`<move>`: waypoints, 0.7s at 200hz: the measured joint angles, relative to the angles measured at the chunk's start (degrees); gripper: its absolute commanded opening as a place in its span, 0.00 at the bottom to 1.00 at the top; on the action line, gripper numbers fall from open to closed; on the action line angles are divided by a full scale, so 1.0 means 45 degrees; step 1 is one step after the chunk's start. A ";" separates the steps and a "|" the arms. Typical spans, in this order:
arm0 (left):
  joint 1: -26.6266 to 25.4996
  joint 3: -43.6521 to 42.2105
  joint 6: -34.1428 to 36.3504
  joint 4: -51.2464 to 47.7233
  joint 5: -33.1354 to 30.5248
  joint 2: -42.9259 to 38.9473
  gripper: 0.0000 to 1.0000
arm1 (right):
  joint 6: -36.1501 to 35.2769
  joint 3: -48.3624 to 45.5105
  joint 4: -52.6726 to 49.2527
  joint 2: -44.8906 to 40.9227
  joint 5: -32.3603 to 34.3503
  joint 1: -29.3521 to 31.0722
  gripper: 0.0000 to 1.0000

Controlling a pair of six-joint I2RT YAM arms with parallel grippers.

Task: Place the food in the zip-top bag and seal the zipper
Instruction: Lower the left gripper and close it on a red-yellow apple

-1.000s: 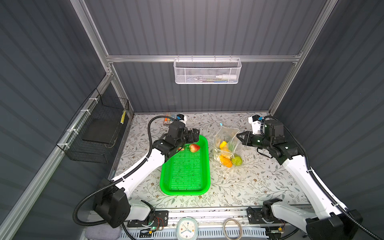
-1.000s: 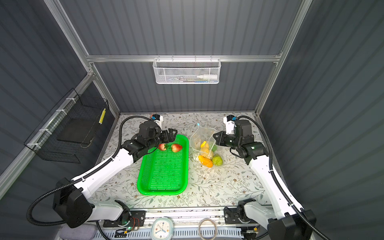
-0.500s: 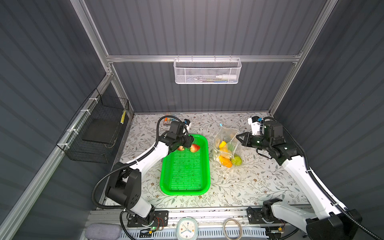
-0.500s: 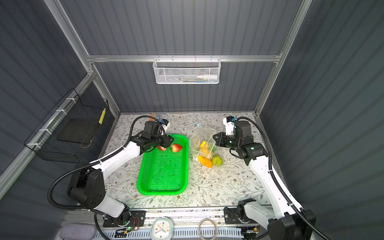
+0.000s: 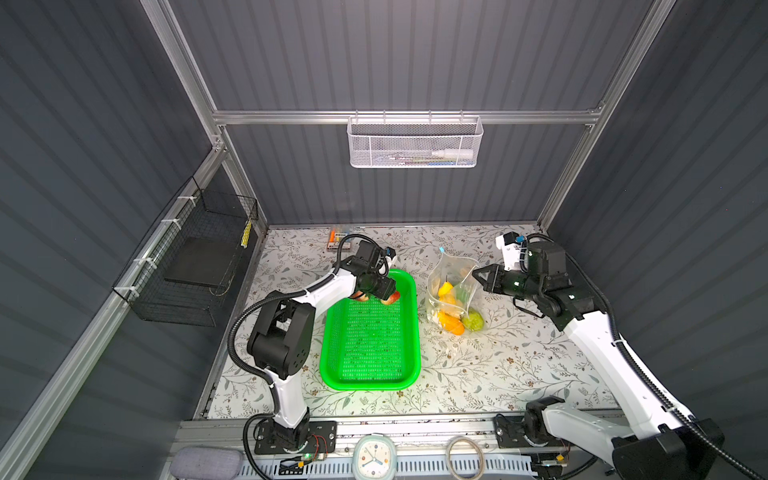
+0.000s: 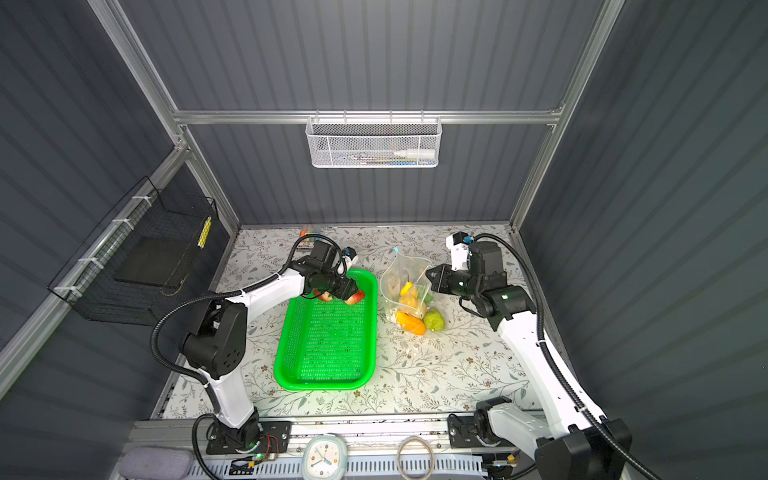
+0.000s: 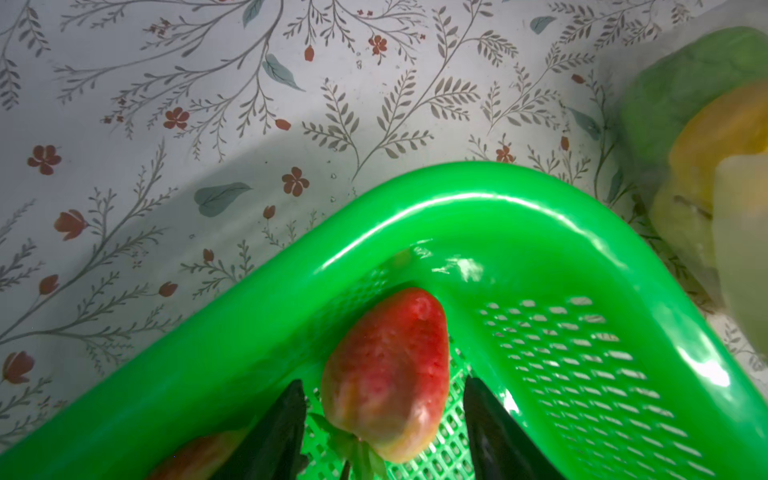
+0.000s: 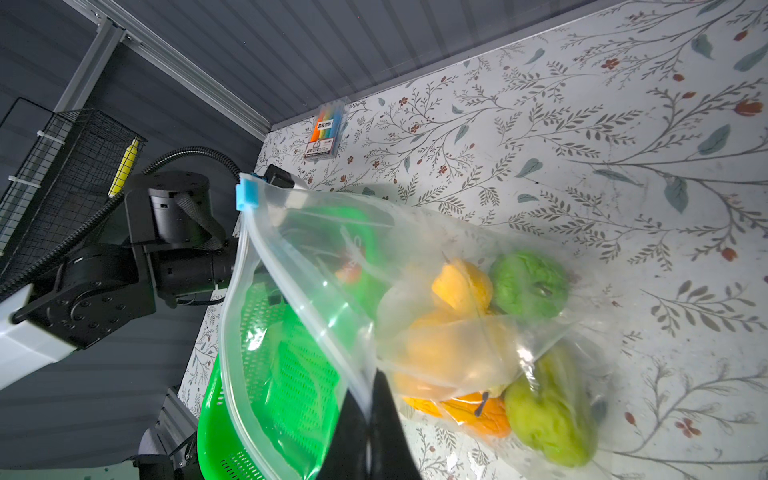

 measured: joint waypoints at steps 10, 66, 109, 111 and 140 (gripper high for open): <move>0.0000 0.0209 0.0083 -0.0005 0.0000 0.0267 0.64 | 0.0000 0.0000 0.0000 0.0000 0.0000 0.0000 0.00; 0.0000 0.0520 -0.0034 -0.0291 0.0563 0.0957 0.64 | 0.0000 -0.0005 0.0000 0.0000 0.0015 0.0000 0.00; -0.0005 0.0277 -0.0612 -0.0282 0.1083 0.0884 0.64 | 0.0005 -0.0005 0.0049 0.0000 0.0015 0.0000 0.00; -0.0005 0.0248 -0.0627 -0.0277 0.1103 0.0860 0.64 | 0.0005 -0.0005 0.0058 0.0000 0.0015 0.0000 0.00; -0.0029 0.0044 -0.0845 -0.0345 0.1146 0.0767 0.64 | 0.0005 -0.0005 0.0092 0.0005 0.0010 0.0000 0.00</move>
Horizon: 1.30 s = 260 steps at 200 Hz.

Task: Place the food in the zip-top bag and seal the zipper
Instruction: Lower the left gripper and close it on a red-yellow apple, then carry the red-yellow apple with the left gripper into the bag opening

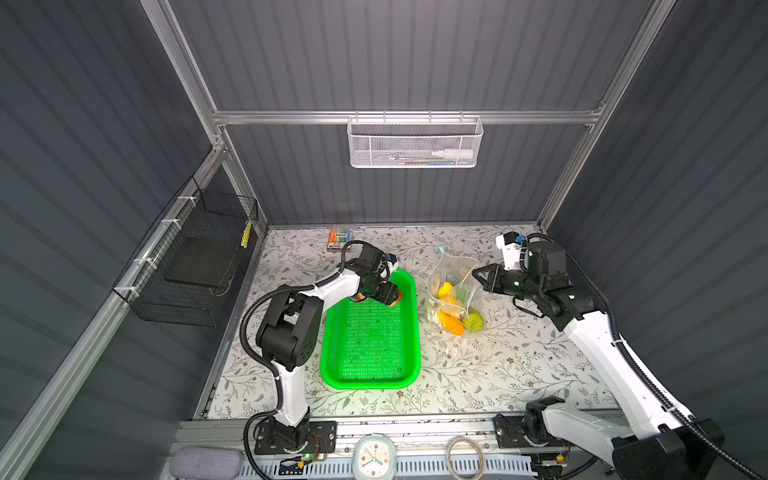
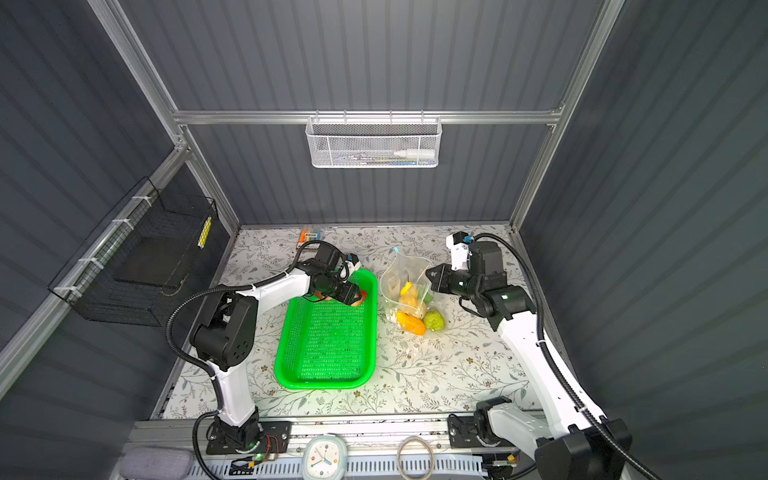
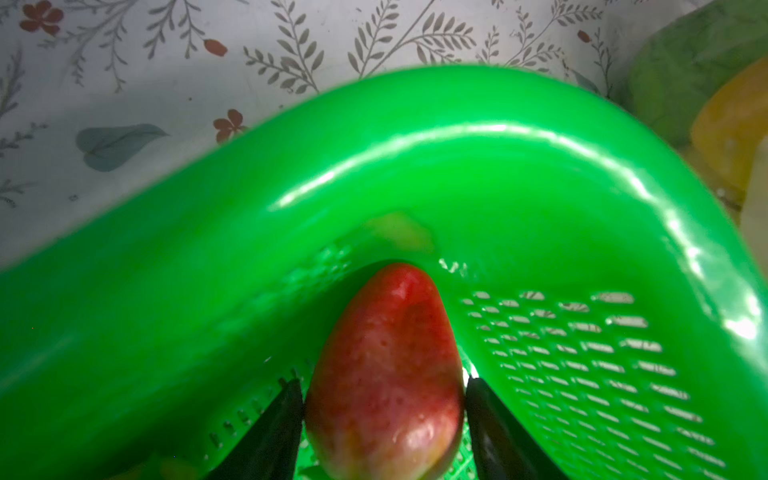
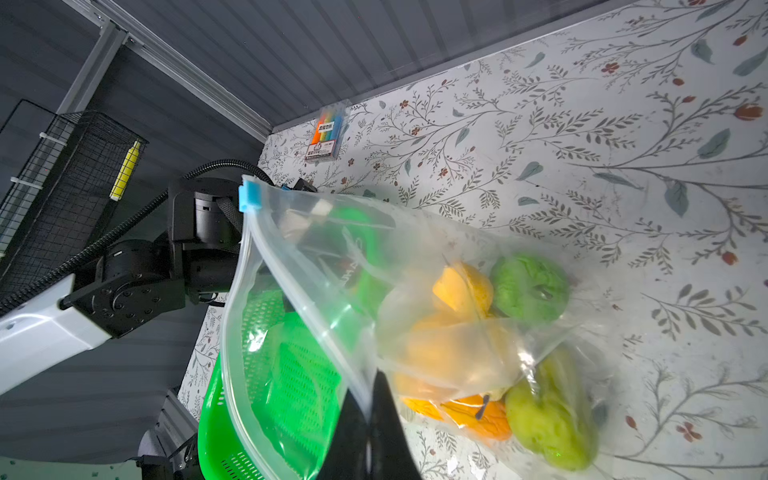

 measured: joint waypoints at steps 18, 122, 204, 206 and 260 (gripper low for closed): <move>-0.0063 0.0000 -0.0019 0.0000 -0.0053 0.0000 0.66 | 0.0005 -0.0005 0.0005 0.0000 0.0000 0.0000 0.00; -0.0661 0.0505 0.0146 -0.0461 -0.1219 0.0748 0.62 | 0.0000 -0.0068 0.0034 -0.0005 0.0019 0.0000 0.00; -0.0656 0.0520 0.0185 -0.0457 -0.1258 0.0665 0.43 | 0.0000 -0.0068 0.0024 -0.0005 0.0044 0.0000 0.00; -0.0656 0.0505 0.0155 -0.0457 -0.1253 0.0641 0.43 | 0.0000 -0.0068 0.0024 -0.0005 0.0044 0.0000 0.00; -0.0656 -0.0277 -0.0699 -0.0442 -0.0811 -0.2006 0.43 | 0.0034 -0.0068 0.0044 -0.0005 0.0083 0.0000 0.00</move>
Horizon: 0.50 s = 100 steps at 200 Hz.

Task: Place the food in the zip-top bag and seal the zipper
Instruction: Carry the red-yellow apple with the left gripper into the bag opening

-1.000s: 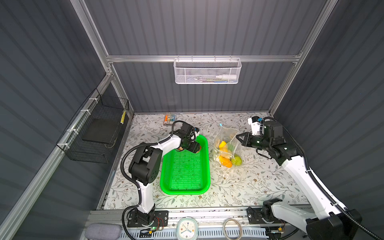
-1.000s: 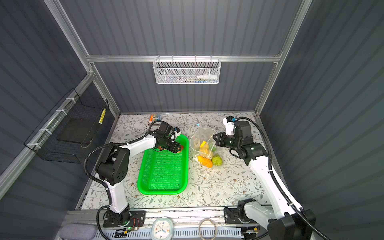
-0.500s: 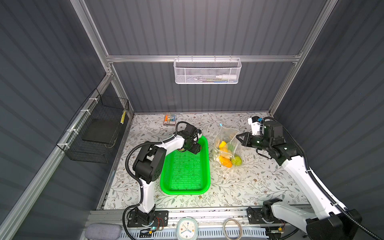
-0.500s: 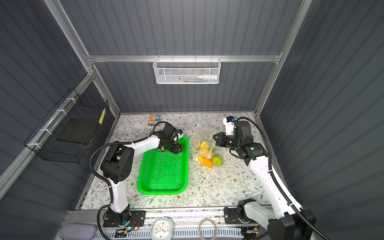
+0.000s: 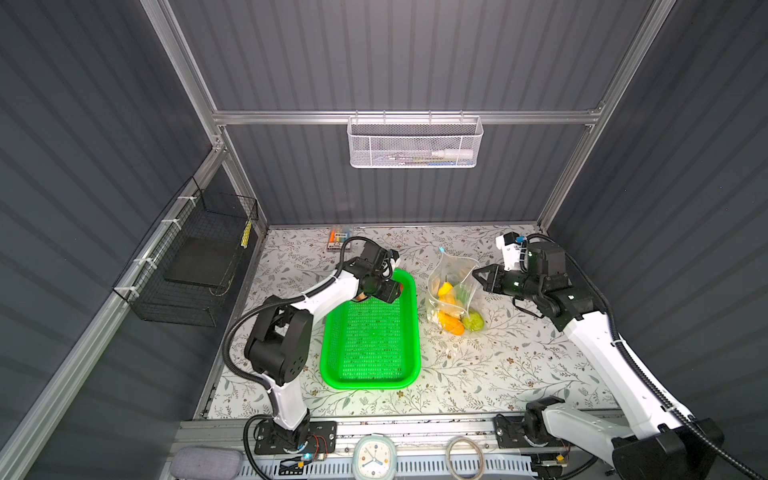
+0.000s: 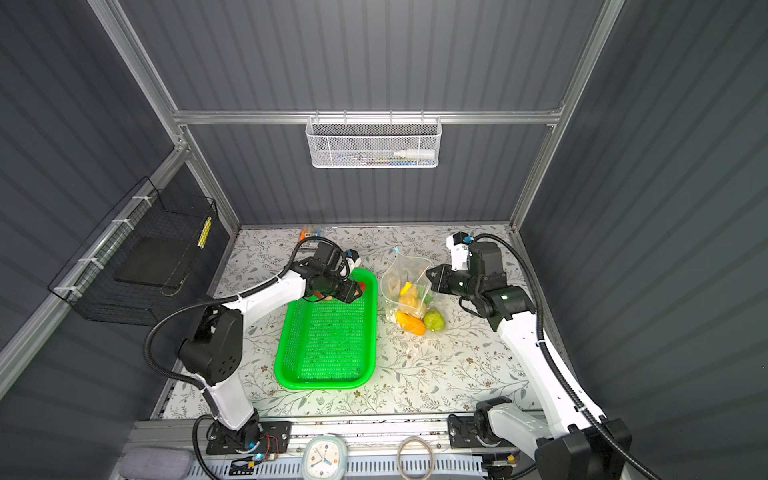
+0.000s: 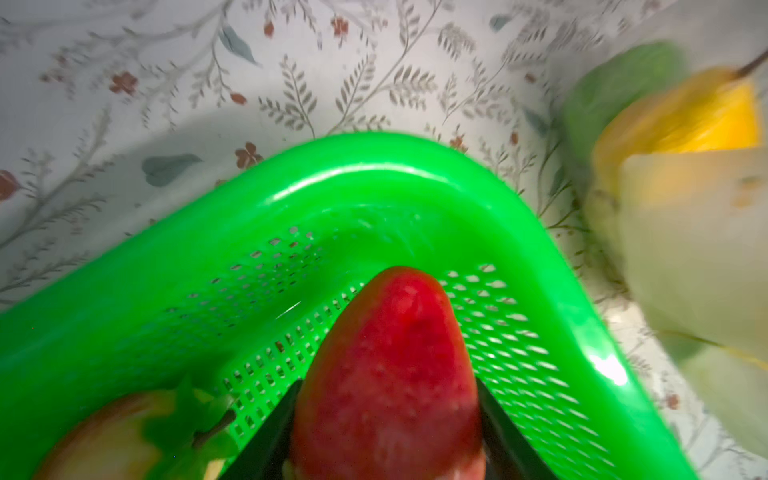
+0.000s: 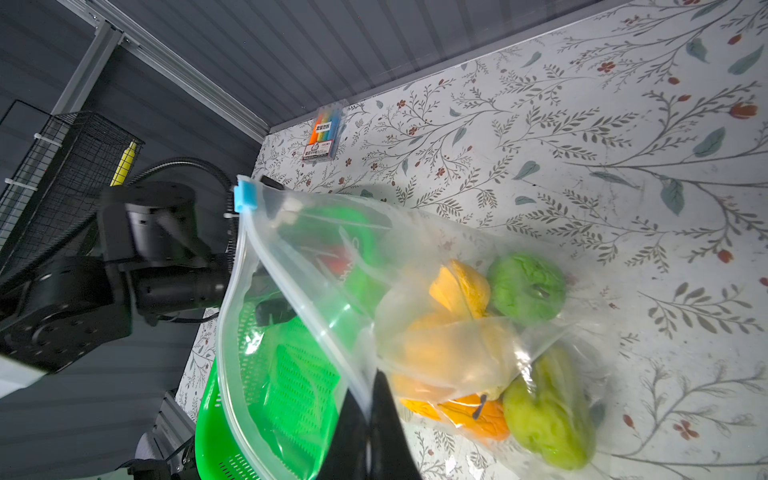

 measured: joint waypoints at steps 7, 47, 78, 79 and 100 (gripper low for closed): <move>0.0000 -0.0029 -0.0131 -0.0005 0.0049 -0.0374 0.42 | 0.0015 0.0000 0.0019 0.0000 0.0000 0.0000 0.00; -0.0073 -0.0029 -0.1171 -0.0019 -0.0073 -0.2161 0.41 | 0.0219 -0.0078 0.0272 -0.0019 -0.0019 0.0000 0.00; -0.0607 0.0165 -0.2035 0.0121 -0.0427 -0.3230 0.42 | 0.0529 -0.0466 0.0699 -0.0160 -0.0146 0.0000 0.00; -0.0651 0.0185 -0.2089 0.0136 -0.0491 -0.3269 0.42 | 0.0554 -0.0491 0.0729 -0.0170 -0.0160 0.0000 0.00; -0.1297 0.0369 -0.2905 0.0646 -0.0811 -0.3837 0.42 | 0.0967 -0.0821 0.1219 -0.0287 -0.0374 0.0000 0.00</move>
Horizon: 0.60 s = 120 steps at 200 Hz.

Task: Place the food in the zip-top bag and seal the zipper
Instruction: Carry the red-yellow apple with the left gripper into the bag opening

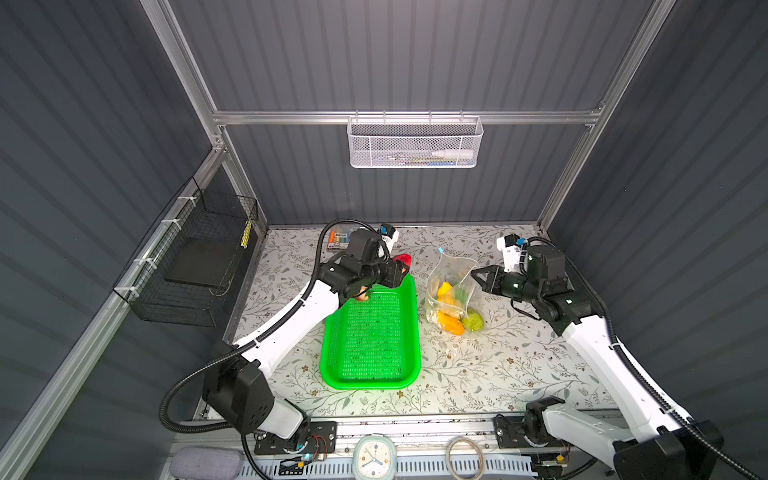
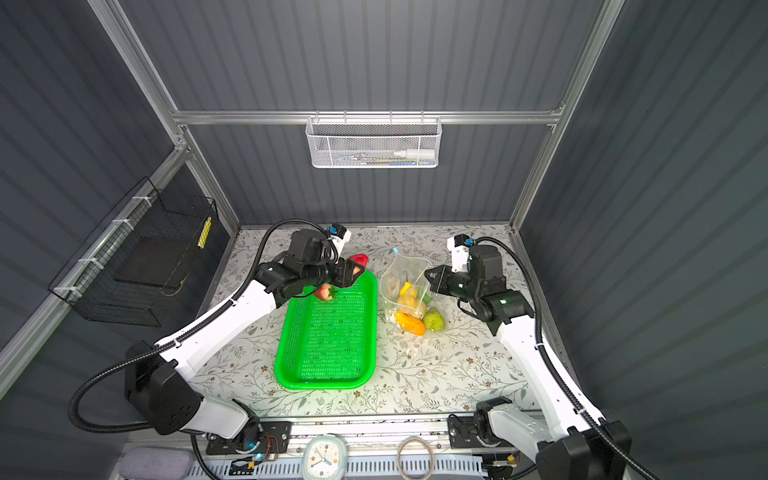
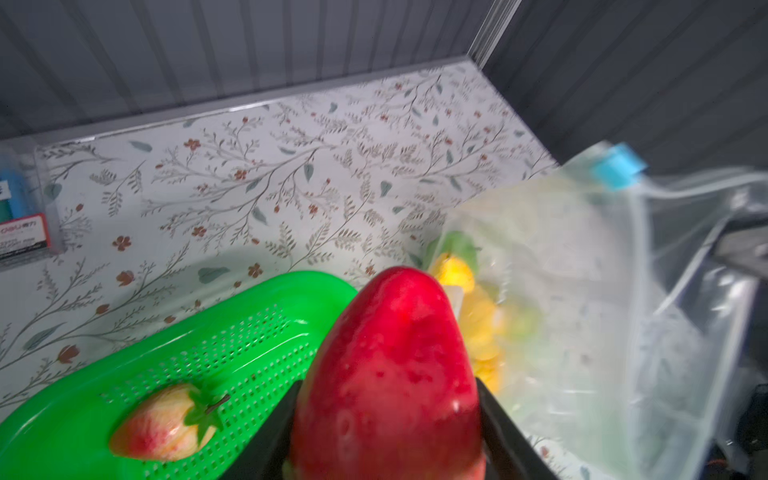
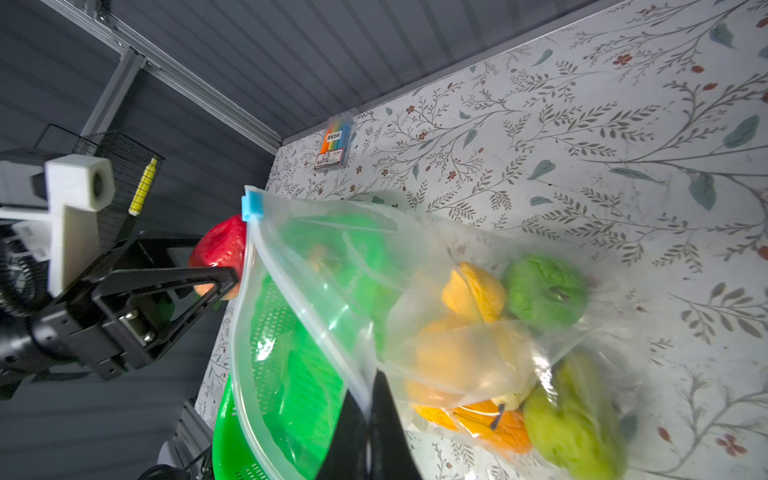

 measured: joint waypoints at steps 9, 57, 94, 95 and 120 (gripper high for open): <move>-0.0199 0.0000 -0.0389 0.0306 -0.0019 -0.0219 0.42 | 0.0204 -0.0117 0.0262 -0.0010 -0.0121 0.0000 0.00; -0.0699 -0.0010 -0.2171 0.1812 0.0617 -0.0889 0.41 | 0.1268 -0.0515 0.1486 0.0015 -0.0685 0.0005 0.00; -0.1263 -0.0112 -0.2875 0.2608 0.1064 -0.0957 0.41 | 0.2025 -0.0675 0.2433 0.0185 -0.0733 0.0151 0.00; -0.1292 -0.0121 -0.2895 0.2637 0.1083 -0.0952 0.41 | 0.2040 -0.0675 0.2448 0.0189 -0.0733 0.0155 0.00; -0.1894 -0.0092 -0.3133 0.2987 0.1229 -0.0486 0.40 | 0.2331 -0.0680 0.2895 0.0374 -0.0782 0.0403 0.00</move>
